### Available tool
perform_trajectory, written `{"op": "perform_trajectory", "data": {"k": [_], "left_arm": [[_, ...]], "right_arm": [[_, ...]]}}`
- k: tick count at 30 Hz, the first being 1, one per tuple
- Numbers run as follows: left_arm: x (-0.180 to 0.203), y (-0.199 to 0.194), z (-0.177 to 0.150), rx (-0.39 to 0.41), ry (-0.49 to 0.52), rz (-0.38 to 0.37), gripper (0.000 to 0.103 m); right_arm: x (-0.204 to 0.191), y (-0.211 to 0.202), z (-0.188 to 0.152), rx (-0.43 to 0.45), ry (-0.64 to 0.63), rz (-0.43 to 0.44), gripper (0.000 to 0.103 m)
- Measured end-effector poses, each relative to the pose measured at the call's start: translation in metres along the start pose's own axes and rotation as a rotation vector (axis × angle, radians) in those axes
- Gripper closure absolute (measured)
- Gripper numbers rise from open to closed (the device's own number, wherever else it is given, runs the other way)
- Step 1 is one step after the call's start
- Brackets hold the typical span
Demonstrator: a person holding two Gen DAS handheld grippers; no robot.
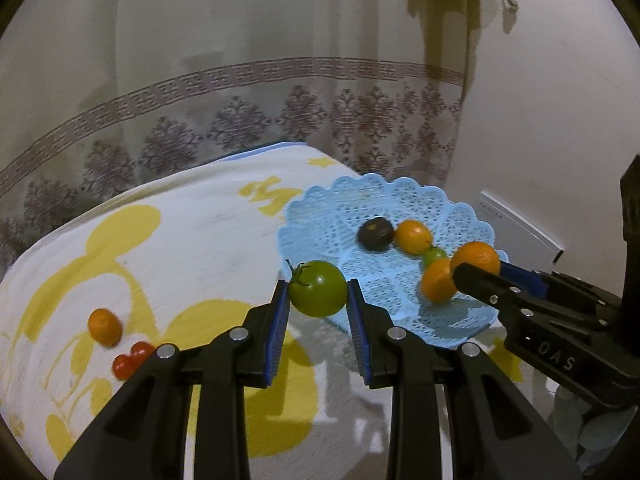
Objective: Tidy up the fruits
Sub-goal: 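Carry both fruits to the blue basket and open both tools to release them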
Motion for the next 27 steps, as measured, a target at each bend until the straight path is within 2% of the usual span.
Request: {"op": "perform_trajectory", "data": {"k": [6,7,8,10,16,17,18,20,24,27], "left_arm": [[0.011,0.012,0.001,-0.009,0.015,-0.029,0.073],[0.01,0.015,0.001,-0.019,0.006,-0.032,0.07],[0.009,0.017,0.001,-0.025,-0.002,-0.032,0.057],[0.005,0.015,0.0,-0.008,-0.014,-0.018,0.043],[-0.009,0.011,0.001,0.0,-0.04,0.006,0.041],[-0.012,0.011,0.001,-0.001,-0.044,0.01,0.04],[-0.013,0.01,0.001,-0.004,-0.047,0.013,0.038],[-0.016,0.01,-0.001,-0.008,-0.05,0.023,0.036],[-0.019,0.008,-0.004,-0.013,-0.048,0.047,0.027],[-0.02,0.005,-0.005,-0.013,-0.047,0.058,0.025]], "right_arm": [[0.005,0.001,0.001,0.0,0.013,-0.009,0.068],[0.005,0.002,0.001,-0.001,0.014,-0.009,0.068],[0.005,0.002,0.001,-0.002,0.014,-0.009,0.068],[0.005,0.003,0.0,-0.003,0.013,-0.01,0.068],[0.004,0.007,-0.001,-0.018,0.024,-0.01,0.068],[0.005,0.007,-0.002,-0.021,0.032,-0.007,0.064],[0.005,0.007,-0.002,-0.017,0.037,-0.009,0.053],[0.005,0.004,-0.001,0.004,0.038,-0.017,0.043],[0.004,0.0,0.001,0.019,0.039,-0.011,0.043],[0.003,0.001,0.001,0.018,0.035,-0.009,0.043]]}}
Point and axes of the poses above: each gripper's, at about its wrist camera, not at the fingertips, and y roughly the way its jaws point, x to its right, z to its top, the point moved 1 cm from there along y, roughly the way its jaws point, and after that the axes turned 9 degrees about x, right-handed, at the moved point
